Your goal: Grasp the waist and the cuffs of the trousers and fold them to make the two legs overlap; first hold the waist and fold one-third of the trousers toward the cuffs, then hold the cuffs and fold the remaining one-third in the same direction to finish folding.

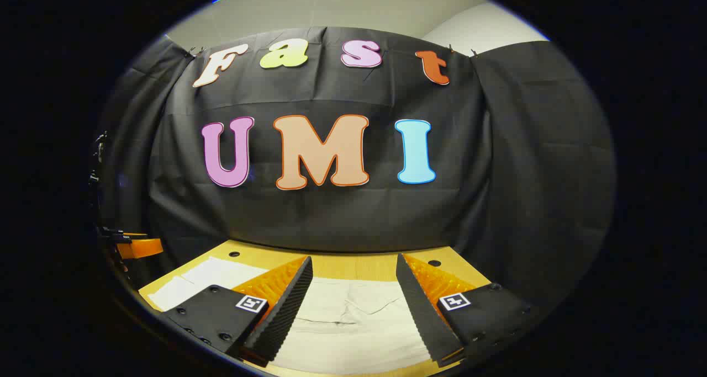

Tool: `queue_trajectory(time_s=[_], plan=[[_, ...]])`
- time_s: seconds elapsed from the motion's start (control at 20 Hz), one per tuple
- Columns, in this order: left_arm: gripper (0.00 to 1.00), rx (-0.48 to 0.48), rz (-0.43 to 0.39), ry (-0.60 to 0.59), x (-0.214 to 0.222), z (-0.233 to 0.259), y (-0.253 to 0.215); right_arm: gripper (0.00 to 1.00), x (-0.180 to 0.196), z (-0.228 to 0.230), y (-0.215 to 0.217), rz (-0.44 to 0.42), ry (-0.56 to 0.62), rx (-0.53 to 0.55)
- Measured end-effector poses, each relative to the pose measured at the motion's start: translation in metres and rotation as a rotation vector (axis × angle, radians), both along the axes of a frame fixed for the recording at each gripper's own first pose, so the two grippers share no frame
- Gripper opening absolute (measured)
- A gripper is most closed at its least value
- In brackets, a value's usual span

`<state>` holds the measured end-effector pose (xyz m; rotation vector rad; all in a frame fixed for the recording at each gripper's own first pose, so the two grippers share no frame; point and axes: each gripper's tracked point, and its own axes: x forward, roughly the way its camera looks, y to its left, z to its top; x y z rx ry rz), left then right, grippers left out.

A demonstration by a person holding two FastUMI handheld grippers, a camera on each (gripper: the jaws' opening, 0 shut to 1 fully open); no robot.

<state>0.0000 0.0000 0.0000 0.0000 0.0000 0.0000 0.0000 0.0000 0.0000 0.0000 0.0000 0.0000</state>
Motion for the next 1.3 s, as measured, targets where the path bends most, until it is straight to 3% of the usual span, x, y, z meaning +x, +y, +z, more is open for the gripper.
queue_trajectory(time_s=[0.55, 0.9, 1.3], plan=[[0.95, -0.036, 0.079, 0.052, -0.007, -0.017, 0.043, 0.98, 0.008, 0.003, 0.015, 0.034, 0.008, -0.023], [0.95, 0.019, -0.041, 0.199, -0.025, -0.064, 0.053, 0.97, 0.002, -0.005, -0.001, 0.015, 0.035, -0.04], [0.95, 0.131, -0.111, 0.442, -0.043, -0.134, 0.072, 0.97, -0.008, -0.032, -0.028, -0.036, 0.102, -0.057]])
